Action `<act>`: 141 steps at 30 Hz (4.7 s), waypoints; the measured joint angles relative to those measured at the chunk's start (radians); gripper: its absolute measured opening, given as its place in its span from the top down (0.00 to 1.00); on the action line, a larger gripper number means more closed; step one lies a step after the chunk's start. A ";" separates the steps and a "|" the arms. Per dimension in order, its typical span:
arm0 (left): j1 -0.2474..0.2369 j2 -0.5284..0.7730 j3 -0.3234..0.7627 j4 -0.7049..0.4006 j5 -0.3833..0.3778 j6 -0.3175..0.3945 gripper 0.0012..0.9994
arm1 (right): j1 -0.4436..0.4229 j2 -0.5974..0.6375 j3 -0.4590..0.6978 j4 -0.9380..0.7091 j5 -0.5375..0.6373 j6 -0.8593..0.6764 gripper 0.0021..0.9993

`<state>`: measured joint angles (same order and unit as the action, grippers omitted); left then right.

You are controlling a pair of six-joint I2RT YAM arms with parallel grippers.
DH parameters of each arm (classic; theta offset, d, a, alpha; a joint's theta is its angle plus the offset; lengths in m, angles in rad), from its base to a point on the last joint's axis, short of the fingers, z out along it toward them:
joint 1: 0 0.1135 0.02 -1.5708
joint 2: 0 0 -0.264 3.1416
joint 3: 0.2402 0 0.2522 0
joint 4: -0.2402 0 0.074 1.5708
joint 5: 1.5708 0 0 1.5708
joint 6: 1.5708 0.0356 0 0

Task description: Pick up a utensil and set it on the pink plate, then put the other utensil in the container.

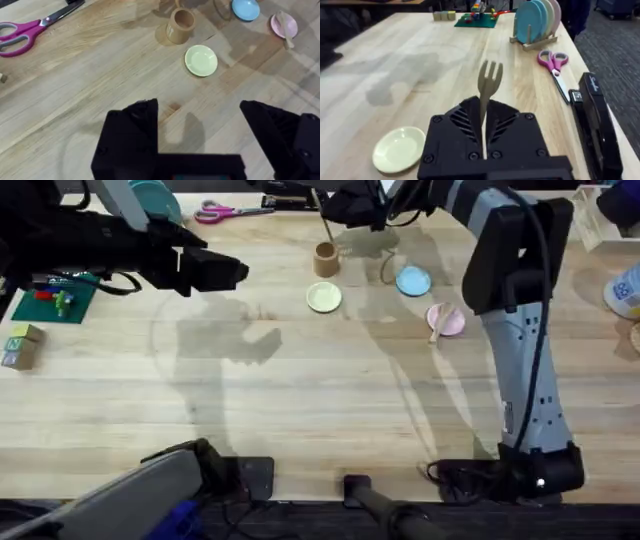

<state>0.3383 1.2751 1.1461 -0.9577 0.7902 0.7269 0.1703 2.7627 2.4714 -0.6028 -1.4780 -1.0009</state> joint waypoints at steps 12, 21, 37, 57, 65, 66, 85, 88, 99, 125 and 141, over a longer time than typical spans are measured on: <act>0.000 0.000 0.000 0.000 0.000 0.000 0.00 | 0.004 -0.163 -0.004 -0.051 0.011 -0.011 0.97; 0.000 0.000 0.000 0.000 0.000 0.000 0.00 | 0.011 -0.172 -0.004 -0.316 0.066 -0.176 0.97; 0.000 0.000 0.000 0.000 0.000 0.000 0.01 | 0.021 -0.172 -0.004 -0.532 0.069 -0.500 0.97; 0.000 0.000 0.000 0.000 0.000 0.000 0.00 | 0.029 -0.167 -0.004 -0.513 0.060 -0.623 0.97; 0.000 0.000 0.000 0.000 0.000 0.000 0.01 | 0.039 -0.148 -0.054 -0.446 0.048 -0.622 0.97; 0.000 0.000 0.000 0.000 0.000 0.000 0.00 | 0.041 -0.148 -0.066 -0.435 0.047 -0.622 0.97; 0.000 0.000 0.000 0.000 0.000 0.000 0.00 | 0.043 -0.148 -0.292 -0.264 0.040 -0.607 0.97; 0.000 0.000 0.000 0.000 0.000 0.000 0.00 | 0.043 -0.148 -0.318 -0.233 0.041 -0.603 0.97; 0.000 0.000 0.000 0.000 0.000 0.000 0.01 | 0.043 -0.148 -0.346 -0.209 0.042 -0.601 0.97; 0.000 0.000 0.000 0.000 0.000 0.000 0.01 | 0.030 -0.315 -0.362 -0.413 0.122 -0.639 0.00; 0.000 0.000 0.000 0.000 0.000 0.000 0.00 | 0.022 -0.746 -0.361 -0.590 0.498 -0.032 0.00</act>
<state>0.3386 1.2753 1.1461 -0.9577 0.7900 0.7269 0.1921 2.0168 2.1101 -1.1930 -0.9801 -1.0326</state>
